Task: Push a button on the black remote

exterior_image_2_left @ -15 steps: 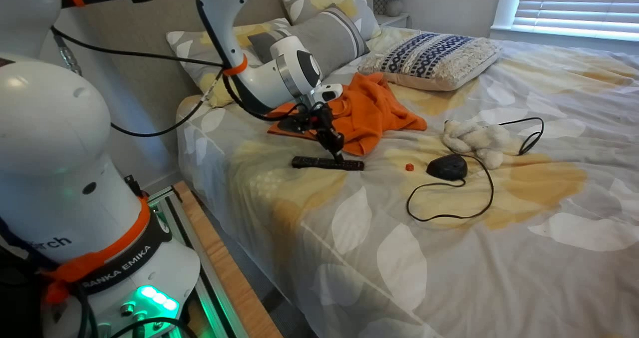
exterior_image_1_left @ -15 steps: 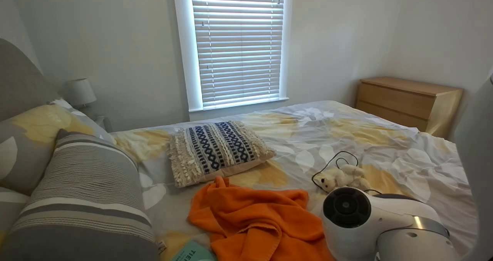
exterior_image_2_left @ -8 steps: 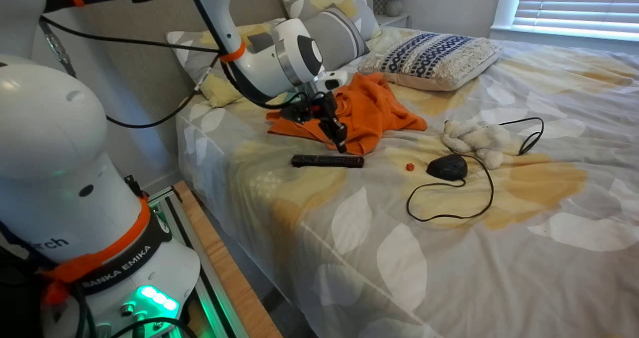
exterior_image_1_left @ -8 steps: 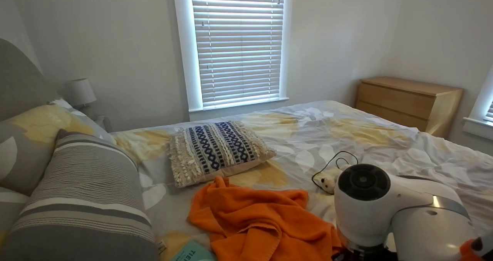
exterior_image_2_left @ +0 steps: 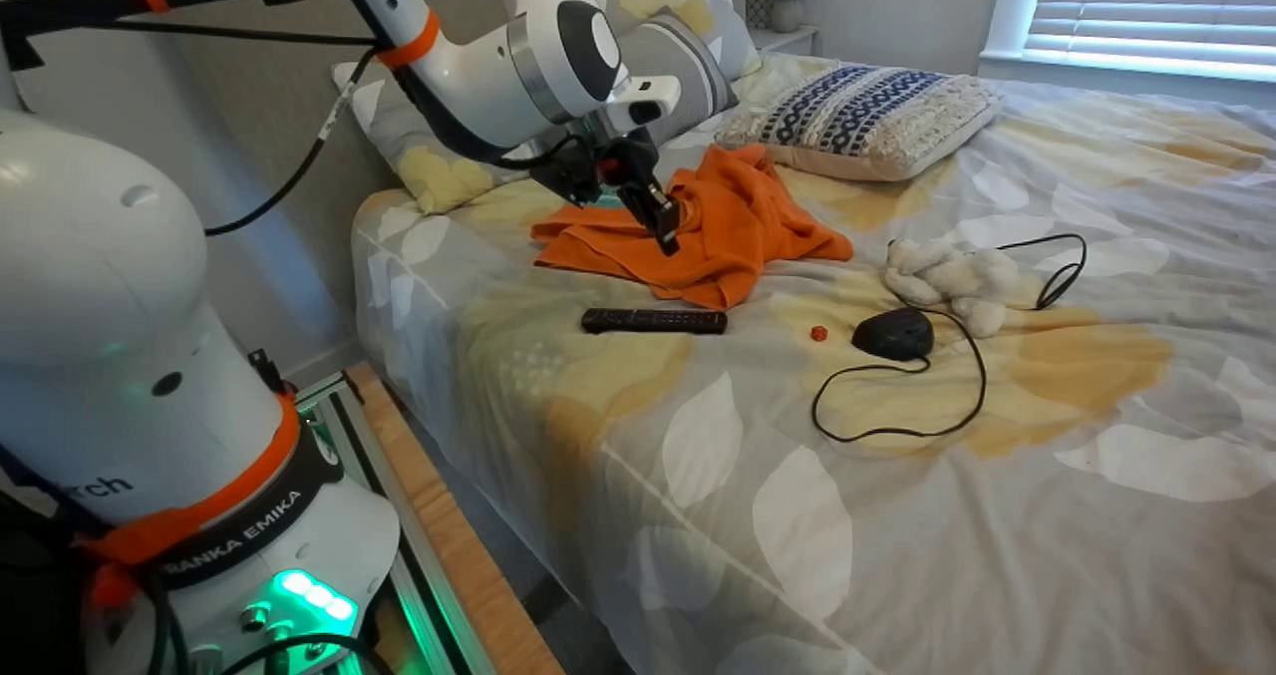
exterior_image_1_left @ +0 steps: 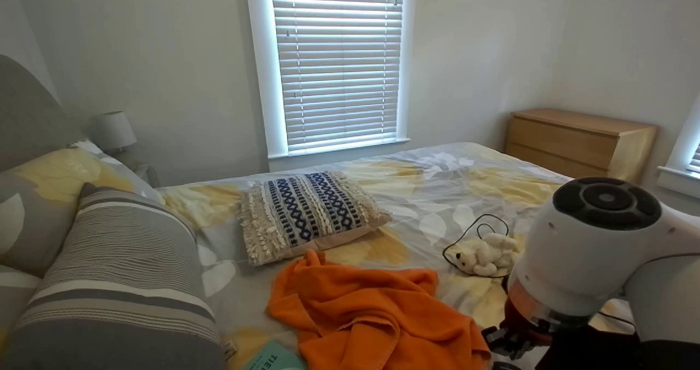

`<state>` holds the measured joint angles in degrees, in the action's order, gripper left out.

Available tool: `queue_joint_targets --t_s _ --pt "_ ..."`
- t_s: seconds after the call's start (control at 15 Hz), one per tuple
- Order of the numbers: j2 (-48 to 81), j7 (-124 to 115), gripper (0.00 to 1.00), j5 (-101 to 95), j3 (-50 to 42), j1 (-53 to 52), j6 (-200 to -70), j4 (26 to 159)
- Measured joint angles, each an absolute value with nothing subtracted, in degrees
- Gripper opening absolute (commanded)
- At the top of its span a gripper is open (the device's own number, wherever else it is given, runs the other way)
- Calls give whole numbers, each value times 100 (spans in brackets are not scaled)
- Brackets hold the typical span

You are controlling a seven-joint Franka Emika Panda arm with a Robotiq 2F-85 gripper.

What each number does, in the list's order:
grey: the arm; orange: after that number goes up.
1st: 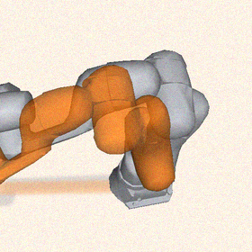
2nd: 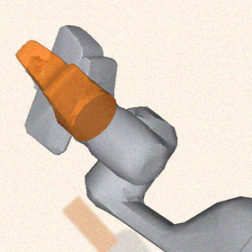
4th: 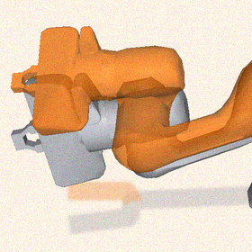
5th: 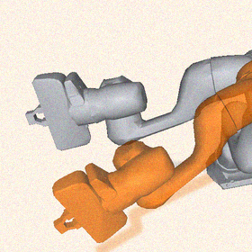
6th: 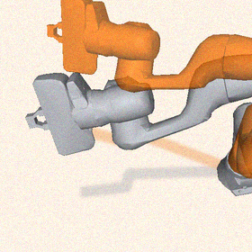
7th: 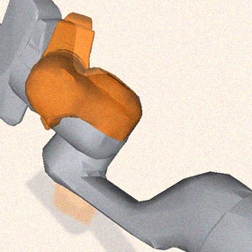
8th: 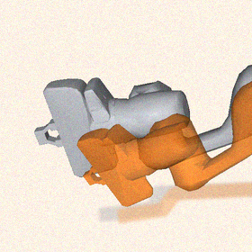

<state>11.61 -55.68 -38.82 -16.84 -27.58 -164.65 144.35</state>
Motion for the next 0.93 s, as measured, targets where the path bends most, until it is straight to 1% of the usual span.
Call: queue_joint_targets --t_s 0.27,0.47,0.53,0.6,0.73,0.8,0.93 --pt "225 -4840 67 -3604 -1643 -2715 -16479 15072" --pt "-410 -3550 91 -2627 -1344 -2498 -16477 15669" --pt "-595 -3115 98 -2244 -1408 -2649 -16476 15861" --pt "-737 -2667 100 -1810 -1598 -2968 -16402 15939" --pt "-1046 -1852 100 -1017 -1992 -3549 -15803 15811" --pt "-1250 -1492 100 -687 -1872 -3408 -15398 15722" --pt "-1677 -1057 100 -333 -1387 -2674 -14665 15599"
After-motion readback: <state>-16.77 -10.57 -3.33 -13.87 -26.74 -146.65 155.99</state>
